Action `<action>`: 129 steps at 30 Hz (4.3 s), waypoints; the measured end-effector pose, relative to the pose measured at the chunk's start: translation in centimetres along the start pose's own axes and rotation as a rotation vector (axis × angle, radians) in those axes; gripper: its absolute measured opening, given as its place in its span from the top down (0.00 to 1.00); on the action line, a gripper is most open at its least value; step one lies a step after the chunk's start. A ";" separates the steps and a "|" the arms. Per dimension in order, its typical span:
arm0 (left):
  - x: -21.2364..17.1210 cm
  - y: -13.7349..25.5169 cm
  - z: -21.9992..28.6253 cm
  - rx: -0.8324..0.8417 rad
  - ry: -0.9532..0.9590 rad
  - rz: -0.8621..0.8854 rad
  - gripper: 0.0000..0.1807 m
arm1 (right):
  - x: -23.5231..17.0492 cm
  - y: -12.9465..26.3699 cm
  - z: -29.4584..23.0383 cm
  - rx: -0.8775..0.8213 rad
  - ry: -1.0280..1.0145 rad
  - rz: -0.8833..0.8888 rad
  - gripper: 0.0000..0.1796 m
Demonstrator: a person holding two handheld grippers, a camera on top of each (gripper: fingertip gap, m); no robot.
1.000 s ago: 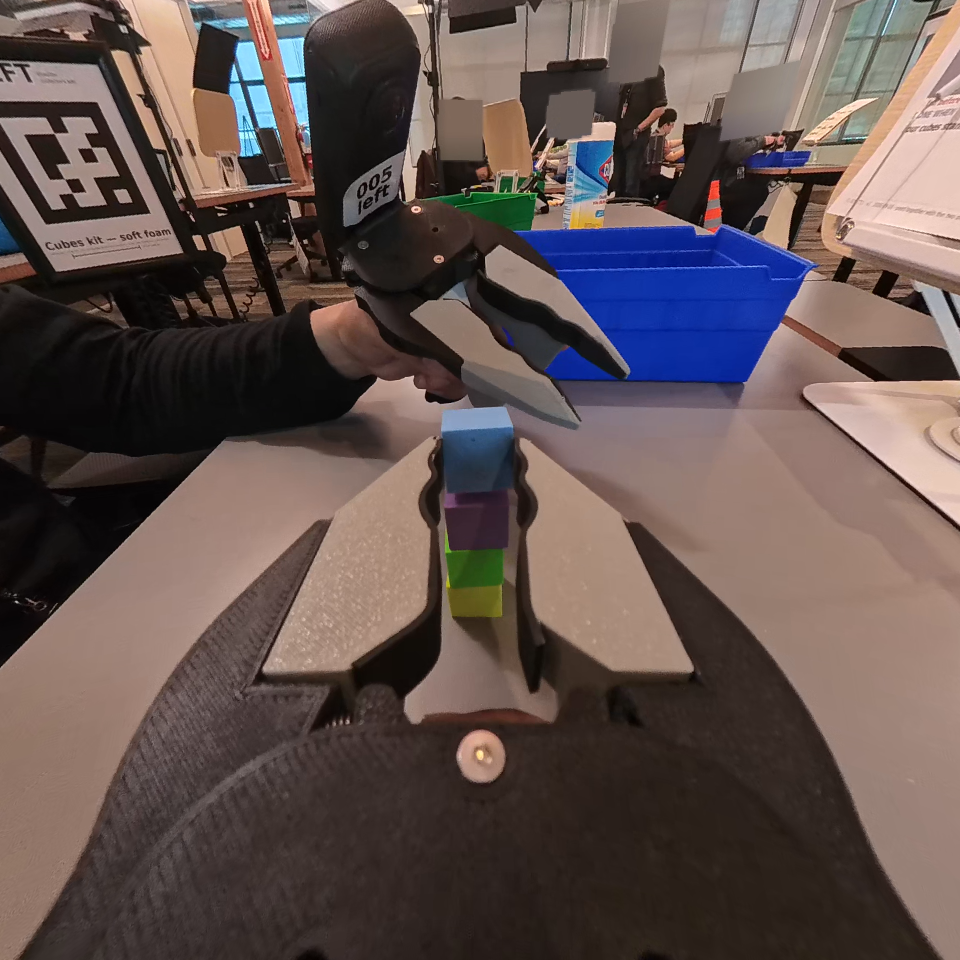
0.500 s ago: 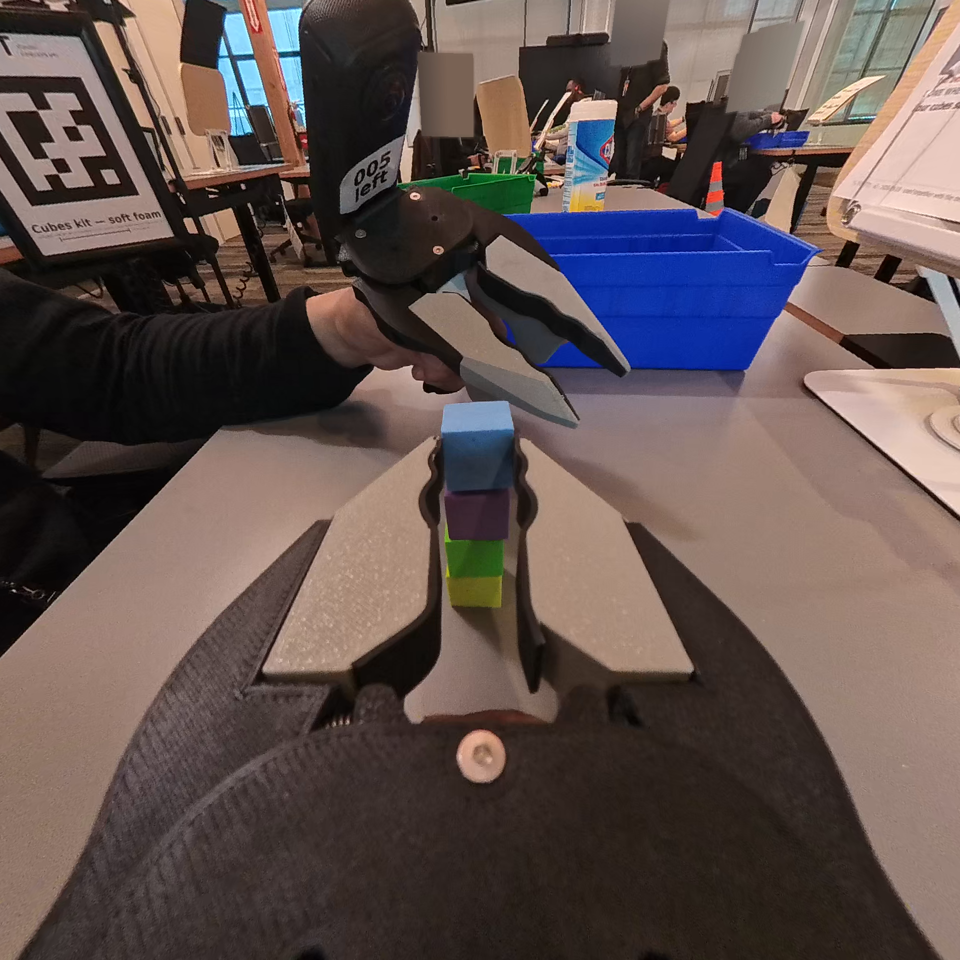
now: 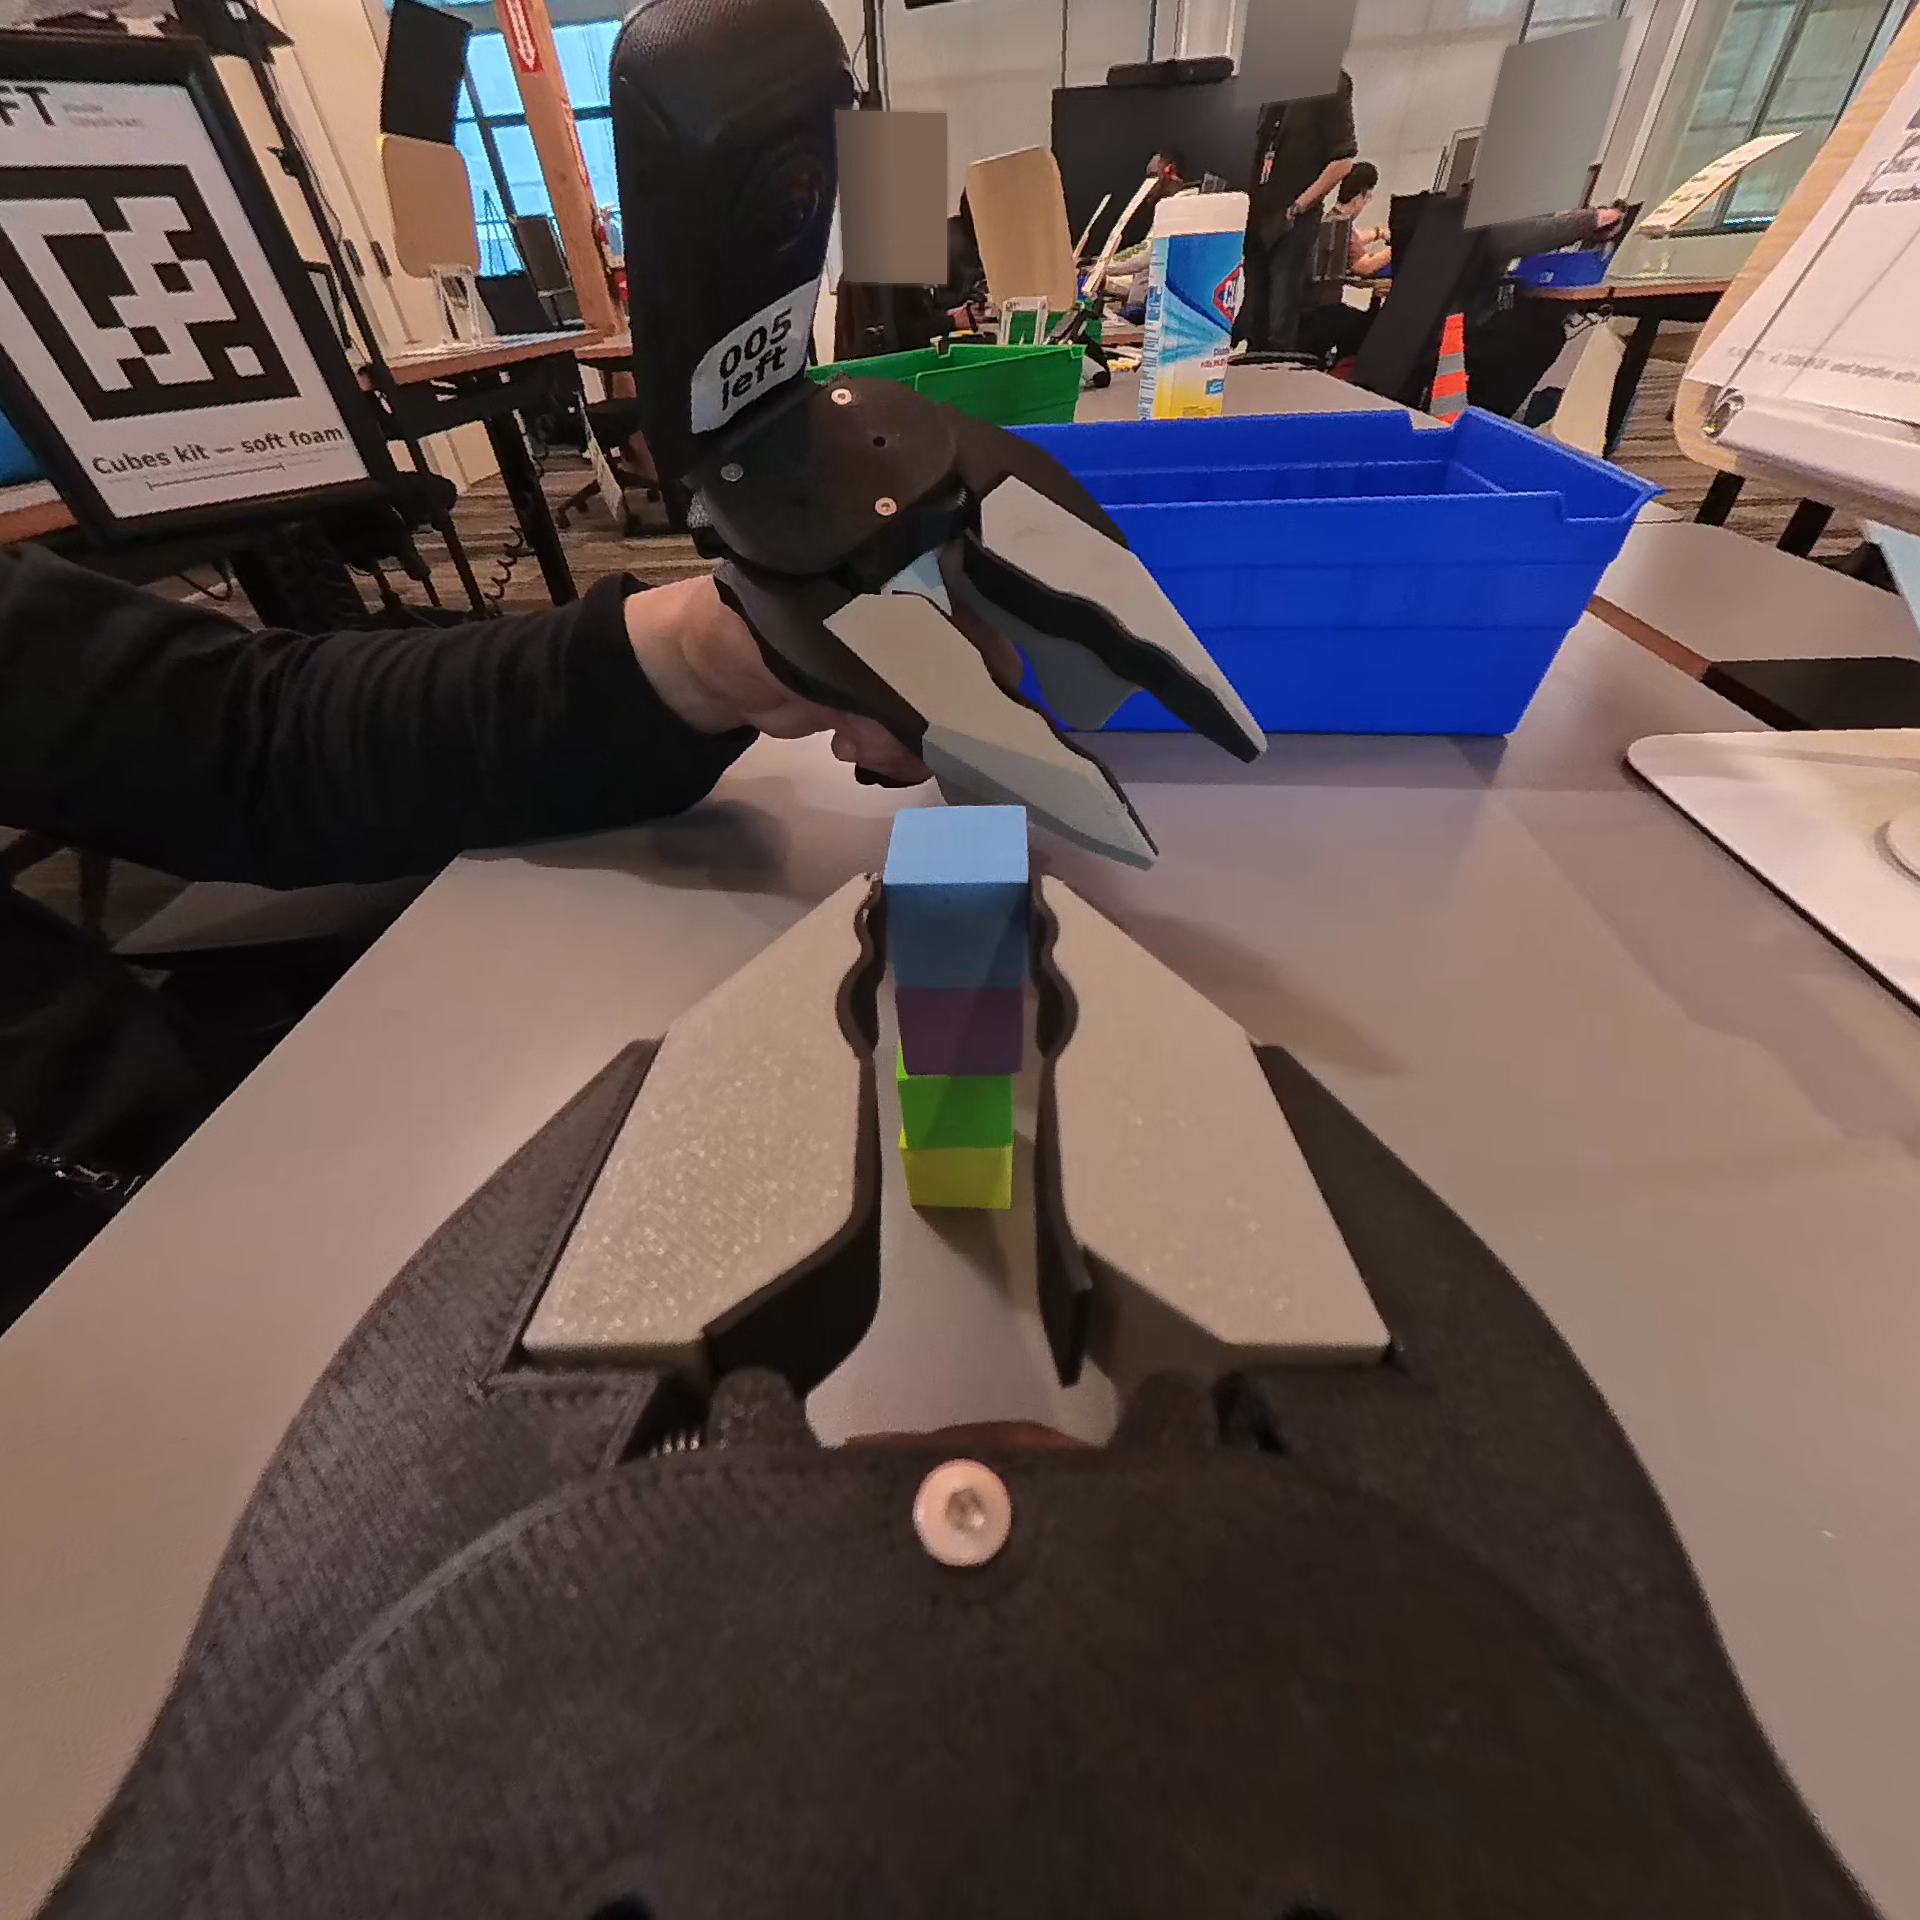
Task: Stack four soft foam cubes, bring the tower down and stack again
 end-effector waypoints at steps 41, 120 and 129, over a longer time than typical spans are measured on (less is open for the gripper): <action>-0.8 -0.1 -1.2 0.049 0.035 -0.039 0.80 | -3.0 -1.4 -0.6 -0.304 0.330 -0.470 1.00; -2.0 -1.4 0.5 0.025 0.006 -0.089 1.00 | -6.0 5.6 6.7 -0.891 -0.010 -0.593 1.00; -1.3 -0.5 2.6 -0.187 0.063 -0.064 1.00 | -6.4 5.8 6.6 -0.865 -0.064 -0.599 1.00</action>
Point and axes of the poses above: each gripper's, where its closed fingertips meet, y back along the fingers, x out of its top, z = x × y across the jaws, the point moved 4 cm from there along y, back along the fingers, and after that the axes turned 4 degrees about y, right-handed, at the moved point
